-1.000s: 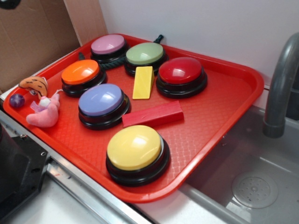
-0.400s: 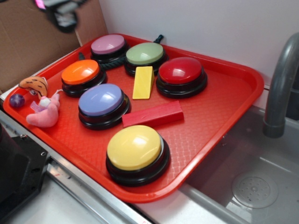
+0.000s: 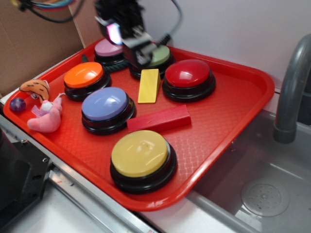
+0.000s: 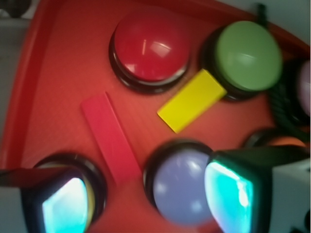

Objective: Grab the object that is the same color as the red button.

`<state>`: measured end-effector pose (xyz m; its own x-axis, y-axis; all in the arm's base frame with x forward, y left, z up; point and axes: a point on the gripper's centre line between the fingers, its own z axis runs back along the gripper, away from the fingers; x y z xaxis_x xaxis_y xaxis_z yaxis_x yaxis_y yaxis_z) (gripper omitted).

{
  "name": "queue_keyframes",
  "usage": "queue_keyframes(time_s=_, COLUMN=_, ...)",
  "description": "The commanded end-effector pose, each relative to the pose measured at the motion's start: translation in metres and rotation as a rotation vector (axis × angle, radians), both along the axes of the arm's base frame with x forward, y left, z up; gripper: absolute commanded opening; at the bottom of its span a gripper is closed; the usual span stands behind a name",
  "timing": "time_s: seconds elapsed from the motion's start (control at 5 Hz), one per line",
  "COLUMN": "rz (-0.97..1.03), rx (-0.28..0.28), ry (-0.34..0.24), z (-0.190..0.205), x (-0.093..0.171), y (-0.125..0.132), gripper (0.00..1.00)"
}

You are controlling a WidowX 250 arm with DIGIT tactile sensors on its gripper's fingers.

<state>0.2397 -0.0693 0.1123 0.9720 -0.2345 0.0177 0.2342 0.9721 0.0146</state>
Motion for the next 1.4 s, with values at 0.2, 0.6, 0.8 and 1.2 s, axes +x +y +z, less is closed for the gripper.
queue_keyframes(time_s=0.2, rz=0.024, rx=-0.058, ry=-0.058, z=-0.050, x=0.018, y=-0.022, gripper=1.00)
queue_keyframes(time_s=0.6, rz=0.010, rx=-0.115, ry=-0.059, z=-0.073, x=0.012, y=-0.034, gripper=1.00)
queue_keyframes(time_s=0.8, rz=0.006, rx=-0.110, ry=-0.045, z=-0.081, x=0.013, y=-0.036, gripper=1.00)
queue_keyframes(time_s=1.2, rz=0.014, rx=-0.083, ry=-0.070, z=-0.091, x=0.014, y=-0.042, gripper=0.00)
